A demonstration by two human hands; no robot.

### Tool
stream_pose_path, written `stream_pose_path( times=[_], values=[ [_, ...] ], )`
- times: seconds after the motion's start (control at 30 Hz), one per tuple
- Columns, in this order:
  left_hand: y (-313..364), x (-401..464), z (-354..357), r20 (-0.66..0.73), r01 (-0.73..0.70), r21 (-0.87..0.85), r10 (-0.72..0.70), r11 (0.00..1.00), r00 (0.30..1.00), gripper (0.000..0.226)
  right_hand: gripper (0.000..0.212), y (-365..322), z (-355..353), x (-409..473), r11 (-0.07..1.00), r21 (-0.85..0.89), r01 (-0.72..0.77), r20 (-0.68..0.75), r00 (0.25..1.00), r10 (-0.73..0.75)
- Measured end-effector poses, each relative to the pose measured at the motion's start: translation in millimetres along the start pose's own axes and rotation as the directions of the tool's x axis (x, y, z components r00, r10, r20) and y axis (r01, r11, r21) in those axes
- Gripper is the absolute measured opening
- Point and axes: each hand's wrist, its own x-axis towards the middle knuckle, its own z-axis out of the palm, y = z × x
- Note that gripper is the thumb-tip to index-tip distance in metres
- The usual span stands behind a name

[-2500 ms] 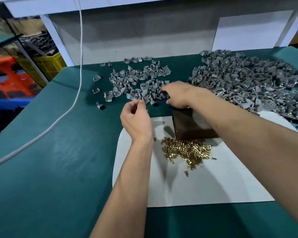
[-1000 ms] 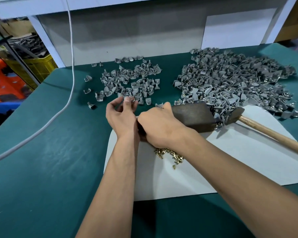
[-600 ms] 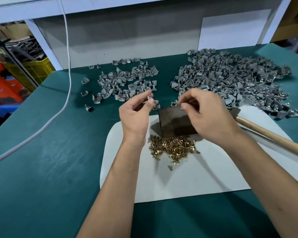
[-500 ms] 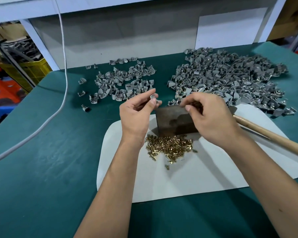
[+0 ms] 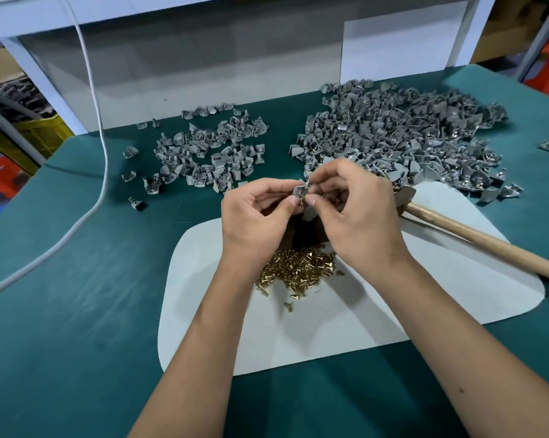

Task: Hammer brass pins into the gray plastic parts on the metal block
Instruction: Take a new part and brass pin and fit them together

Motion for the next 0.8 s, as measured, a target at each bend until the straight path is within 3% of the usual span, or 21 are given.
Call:
stream_pose_path(
  times=[0.37, 0.8],
  values=[
    [-3.9, -2.4, 2.5, 0.035, 0.007, 0.035, -0.009, 0.999, 0.999, 0.023, 0.027, -2.4, 0.6, 0.6, 0.992, -0.056, -0.112, -0.064, 0.992, 0.108],
    [-8.3, -4.3, 11.0, -0.021, -0.036, 0.149, 0.039, 0.988, 0.999, 0.02, 0.024, -5.3, 10.6, -5.8, 0.985, -0.162, -0.059, -0.144, 0.989, 0.035]
  ],
)
